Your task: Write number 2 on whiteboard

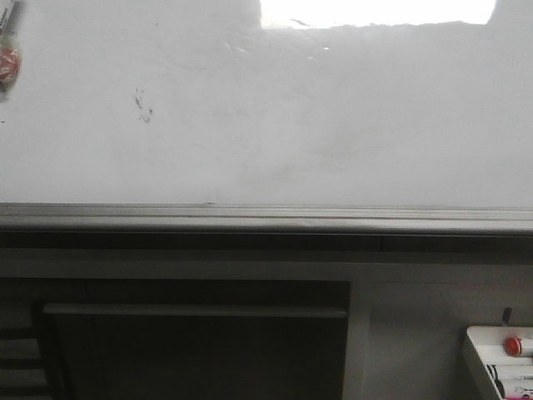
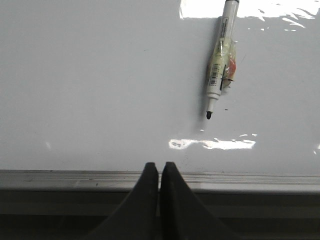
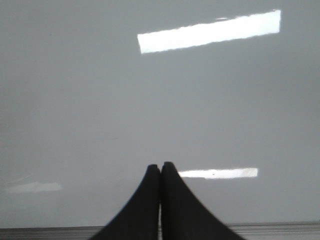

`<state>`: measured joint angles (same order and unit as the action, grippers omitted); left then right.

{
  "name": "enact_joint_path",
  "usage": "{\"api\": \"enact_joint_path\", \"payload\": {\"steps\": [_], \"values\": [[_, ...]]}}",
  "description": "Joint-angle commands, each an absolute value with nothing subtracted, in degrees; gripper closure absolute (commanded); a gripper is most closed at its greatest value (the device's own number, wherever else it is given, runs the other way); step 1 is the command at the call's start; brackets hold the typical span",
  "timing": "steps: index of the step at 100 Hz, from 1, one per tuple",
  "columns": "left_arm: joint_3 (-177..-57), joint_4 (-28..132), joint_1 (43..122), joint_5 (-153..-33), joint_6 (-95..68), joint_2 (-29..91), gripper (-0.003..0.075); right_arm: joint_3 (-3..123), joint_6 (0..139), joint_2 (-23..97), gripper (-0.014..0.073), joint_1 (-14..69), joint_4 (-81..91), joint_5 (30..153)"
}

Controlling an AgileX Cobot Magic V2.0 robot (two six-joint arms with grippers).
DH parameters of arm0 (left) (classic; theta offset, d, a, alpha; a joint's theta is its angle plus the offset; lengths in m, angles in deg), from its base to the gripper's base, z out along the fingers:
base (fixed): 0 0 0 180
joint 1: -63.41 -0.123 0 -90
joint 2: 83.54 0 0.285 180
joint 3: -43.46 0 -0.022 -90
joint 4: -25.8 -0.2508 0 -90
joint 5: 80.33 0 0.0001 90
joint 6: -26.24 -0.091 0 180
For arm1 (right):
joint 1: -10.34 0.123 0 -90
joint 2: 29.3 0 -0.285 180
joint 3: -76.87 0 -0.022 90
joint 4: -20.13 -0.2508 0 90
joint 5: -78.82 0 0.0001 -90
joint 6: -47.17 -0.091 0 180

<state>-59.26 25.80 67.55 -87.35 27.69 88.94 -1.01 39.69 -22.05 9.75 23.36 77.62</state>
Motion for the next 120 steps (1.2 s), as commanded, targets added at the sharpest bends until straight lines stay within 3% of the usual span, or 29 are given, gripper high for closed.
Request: {"api": "enact_joint_path", "payload": {"steps": [1,35,53,85,120], "values": [[-57.32,26.16,67.58,-82.9,28.16,90.43,0.0739,-2.64,40.15,-23.02,0.0666,9.48,23.3,73.48],[-57.32,25.8,67.58,-81.9,28.16,90.43,0.0739,-2.64,40.15,-23.02,0.0666,9.48,23.4,73.38],[-59.08,33.05,67.58,-79.57,28.16,90.43,0.0739,-0.98,40.15,-23.02,0.0666,9.48,23.14,75.14],[-75.62,29.32,67.58,-91.72,28.16,87.81,0.0739,17.44,40.15,-20.54,0.0666,9.48,23.14,96.7],[-95.23,20.84,67.58,-109.97,28.16,72.07,0.0739,38.0,47.17,-3.03,0.0666,9.48,23.14,121.14]]}}
